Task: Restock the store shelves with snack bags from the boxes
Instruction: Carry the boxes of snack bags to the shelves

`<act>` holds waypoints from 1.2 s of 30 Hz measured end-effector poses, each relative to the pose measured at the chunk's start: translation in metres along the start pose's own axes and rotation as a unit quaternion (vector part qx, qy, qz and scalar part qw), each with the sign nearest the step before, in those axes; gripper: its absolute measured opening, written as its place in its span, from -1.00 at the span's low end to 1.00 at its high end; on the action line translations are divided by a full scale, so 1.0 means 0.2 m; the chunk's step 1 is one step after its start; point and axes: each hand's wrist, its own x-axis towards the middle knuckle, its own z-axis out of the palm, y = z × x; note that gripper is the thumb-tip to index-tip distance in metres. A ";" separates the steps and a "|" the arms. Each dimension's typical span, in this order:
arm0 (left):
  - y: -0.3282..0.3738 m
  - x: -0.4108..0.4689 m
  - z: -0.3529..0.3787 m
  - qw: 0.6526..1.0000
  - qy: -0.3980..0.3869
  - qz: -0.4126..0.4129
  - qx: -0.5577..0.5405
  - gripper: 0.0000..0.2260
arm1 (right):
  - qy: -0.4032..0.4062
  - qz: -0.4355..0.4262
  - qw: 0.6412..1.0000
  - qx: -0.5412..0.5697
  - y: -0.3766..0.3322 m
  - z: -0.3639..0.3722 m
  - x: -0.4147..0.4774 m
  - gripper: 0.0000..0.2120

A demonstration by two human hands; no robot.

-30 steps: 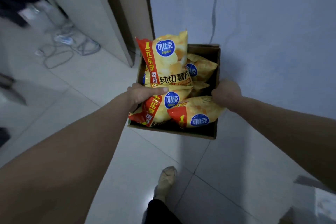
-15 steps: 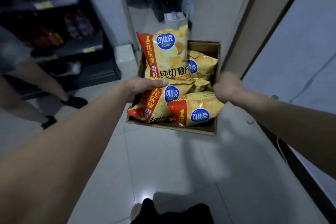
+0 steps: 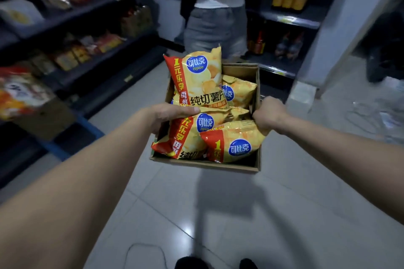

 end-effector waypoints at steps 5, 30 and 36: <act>-0.27 -0.05 -0.57 0.993 0.077 -0.044 -0.082 -0.29 | -0.041 -0.106 0.993 -0.016 -0.67 0.24 0.14 -0.87; -0.36 1.00 -2.11 0.904 0.236 -0.141 -0.328 -0.27 | -0.177 -0.337 0.918 -0.112 -2.65 0.97 1.60 -0.74; -0.45 1.40 -2.57 0.905 0.209 -0.151 -0.340 -0.33 | -0.190 -0.318 0.921 -0.120 -3.08 1.29 1.96 -0.74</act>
